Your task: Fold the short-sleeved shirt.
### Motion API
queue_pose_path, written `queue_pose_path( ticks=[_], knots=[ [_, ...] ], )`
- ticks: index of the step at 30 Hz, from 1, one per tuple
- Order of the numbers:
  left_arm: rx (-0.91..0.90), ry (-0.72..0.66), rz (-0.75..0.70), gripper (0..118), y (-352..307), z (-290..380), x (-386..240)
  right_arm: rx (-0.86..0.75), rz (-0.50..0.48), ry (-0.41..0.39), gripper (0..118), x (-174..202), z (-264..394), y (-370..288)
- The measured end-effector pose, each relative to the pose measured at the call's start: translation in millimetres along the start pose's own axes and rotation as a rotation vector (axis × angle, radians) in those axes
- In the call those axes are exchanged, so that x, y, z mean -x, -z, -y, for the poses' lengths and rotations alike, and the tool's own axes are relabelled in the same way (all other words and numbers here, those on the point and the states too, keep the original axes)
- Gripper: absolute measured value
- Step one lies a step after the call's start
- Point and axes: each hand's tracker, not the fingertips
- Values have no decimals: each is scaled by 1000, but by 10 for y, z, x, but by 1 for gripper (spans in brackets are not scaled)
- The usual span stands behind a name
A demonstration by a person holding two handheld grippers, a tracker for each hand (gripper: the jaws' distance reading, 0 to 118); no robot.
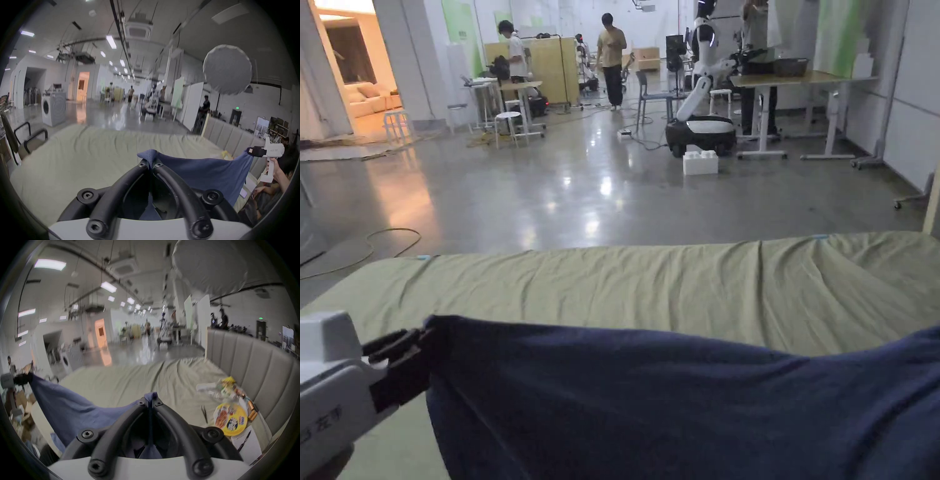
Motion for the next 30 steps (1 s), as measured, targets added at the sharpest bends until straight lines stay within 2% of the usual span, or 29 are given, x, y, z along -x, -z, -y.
queue_pose_path(
  ticks=[1, 2, 5, 8, 12, 13, 15, 16, 17, 20, 21, 24, 25, 28, 29, 30],
  knots=[
    [-37, 9, 4, 2, -50, -122, -22, -45, -5, 26, 3, 11, -112, -49],
    [-43, -3, 4, 2, -87, -250, -22, -84, -4, 15, 3, 65, -222, -114],
    [-131, 33, -25, 2, -207, -638, -122, -196, 19, -24, 3, 197, -561, -244],
    [-174, 73, -57, 2, -295, -898, -169, -281, 45, -99, 3, 386, -979, -310],
    [-224, 73, -71, 2, -381, -1200, -125, -374, 78, -147, 3, 492, -1395, -319],
    [-238, 69, -76, 2, -390, -1262, -111, -363, 66, -120, 3, 477, -1462, -302],
    [-251, 61, -80, 2, -386, -1367, -80, -397, 67, -124, 3, 542, -1656, -309],
    [-266, 65, -94, 2, -368, -1393, -78, -389, 94, -157, 3, 424, -1350, -315],
    [-272, 73, -106, 2, -346, -1415, -81, -434, 109, -207, 3, 423, -1569, -250],
    [-305, 142, -179, 2, -234, -1427, -100, -421, 113, -222, 3, 394, -1419, -245],
    [-295, 128, -167, 2, -190, -1434, -90, -374, 46, -207, 3, 536, -1759, 23],
    [-294, 128, -170, 2, -17, -1455, -94, -375, 69, -228, 3, 623, -1791, 194],
    [-290, 137, -183, 2, 51, -1472, -88, -374, 27, -231, 3, 634, -1825, 245],
    [-243, 152, -205, 2, 298, -1584, -65, -364, 41, -245, 3, 717, -1905, 447],
    [-231, 144, -217, 2, 396, -1619, -50, -396, 93, -265, 3, 791, -1953, 375],
    [-214, 142, -227, 2, 475, -1655, -11, -393, 98, -267, 3, 834, -1979, 415]
  ],
)
